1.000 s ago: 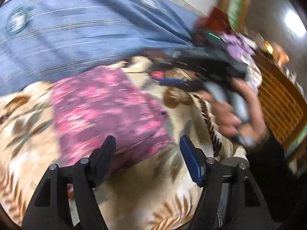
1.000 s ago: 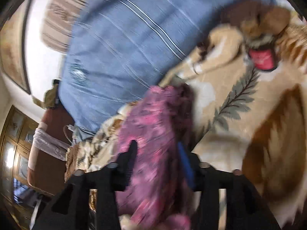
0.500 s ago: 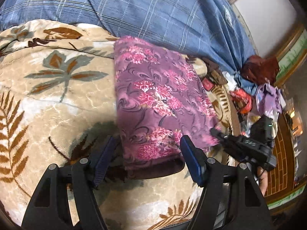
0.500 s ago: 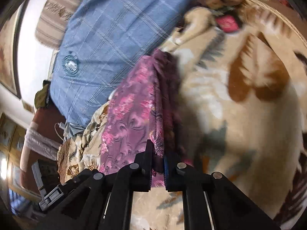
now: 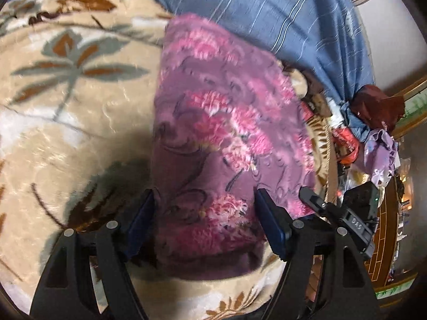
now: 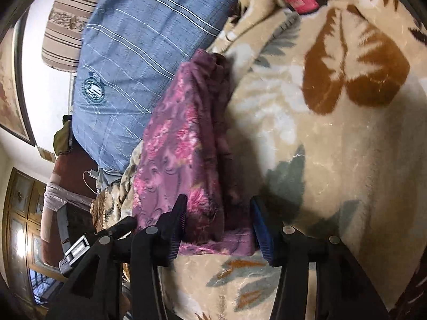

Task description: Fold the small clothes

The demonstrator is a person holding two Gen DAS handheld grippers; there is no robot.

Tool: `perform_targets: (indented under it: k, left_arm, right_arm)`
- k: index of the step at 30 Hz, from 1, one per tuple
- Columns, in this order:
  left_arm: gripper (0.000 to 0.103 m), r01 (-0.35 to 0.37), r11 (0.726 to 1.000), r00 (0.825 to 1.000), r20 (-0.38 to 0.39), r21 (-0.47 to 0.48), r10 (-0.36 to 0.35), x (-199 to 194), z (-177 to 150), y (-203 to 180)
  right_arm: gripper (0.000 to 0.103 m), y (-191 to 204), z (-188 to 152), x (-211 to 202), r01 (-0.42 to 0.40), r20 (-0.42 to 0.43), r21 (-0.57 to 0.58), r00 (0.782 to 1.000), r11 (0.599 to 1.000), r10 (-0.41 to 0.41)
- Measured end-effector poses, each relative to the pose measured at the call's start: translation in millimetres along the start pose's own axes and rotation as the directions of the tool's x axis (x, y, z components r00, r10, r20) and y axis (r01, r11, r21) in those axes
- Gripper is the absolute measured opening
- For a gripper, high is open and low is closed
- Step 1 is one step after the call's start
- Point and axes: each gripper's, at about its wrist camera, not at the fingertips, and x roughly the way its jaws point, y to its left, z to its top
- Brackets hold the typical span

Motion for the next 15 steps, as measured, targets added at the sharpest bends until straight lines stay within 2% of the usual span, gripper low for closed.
perform_targets:
  k: [1, 3, 6, 7, 8, 9, 10, 11, 13, 14, 15]
  left_arm:
    - [0.075, 0.009, 1.0, 1.0, -0.011, -0.013, -0.009, 6, -2, 2]
    - [0.075, 0.029, 1.0, 1.0, 0.004, -0.011, -0.029, 8, -7, 1]
    - [0.075, 0.027, 1.0, 1.0, 0.004, -0.014, -0.026, 10, -6, -1]
    - [0.068, 0.023, 1.0, 1.0, 0.003, -0.018, -0.023, 11, -4, -1]
    - [0.052, 0.014, 1.0, 1.0, 0.003, -0.021, -0.014, 11, -3, -2]
    - [0.041, 0.017, 1.0, 1.0, -0.008, -0.025, -0.017, 10, -2, -2]
    - [0.023, 0.041, 0.999, 0.999, -0.016, -0.032, -0.041, 7, 0, -2]
    - [0.018, 0.064, 0.997, 0.998, -0.005, -0.037, -0.064, 0, 0, 0]
    - [0.015, 0.161, 0.986, 0.986, 0.045, -0.04, -0.159, -25, 0, 2]
    - [0.015, 0.219, 0.975, 0.975, 0.053, -0.039, -0.217, -38, -2, 7]
    - [0.015, 0.234, 0.971, 0.972, 0.049, -0.045, -0.232, -43, -5, 11]
  right_arm:
    - [0.048, -1, -1, 2, 0.0, -0.006, 0.004, 1.0, 1.0, 0.0]
    - [0.036, -2, -3, 1, 0.006, 0.0, 0.002, 1.0, 1.0, -0.006]
    - [0.027, 1, -6, 4, 0.015, 0.0, -0.003, 1.0, 1.0, -0.015]
    - [0.026, 1, -7, 6, 0.023, -0.002, -0.006, 1.0, 1.0, -0.023]
    - [0.017, 3, -8, 9, 0.027, -0.007, -0.009, 1.0, 1.0, -0.027]
    - [0.013, 4, -8, 10, 0.02, -0.01, -0.007, 1.0, 1.0, -0.02]
    - [0.012, 4, -9, 8, 0.012, -0.008, -0.002, 1.0, 1.0, -0.012]
    - [0.01, 6, -10, 5, -0.009, -0.009, 0.0, 1.0, 1.0, 0.009]
    - [0.01, 13, -13, -8, -0.046, 0.012, -0.013, 0.999, 0.999, 0.046]
    - [0.009, 18, -19, -17, -0.083, 0.026, -0.023, 0.996, 0.996, 0.083]
    - [0.009, 20, -24, -20, -0.101, 0.025, -0.026, 0.994, 0.995, 0.102]
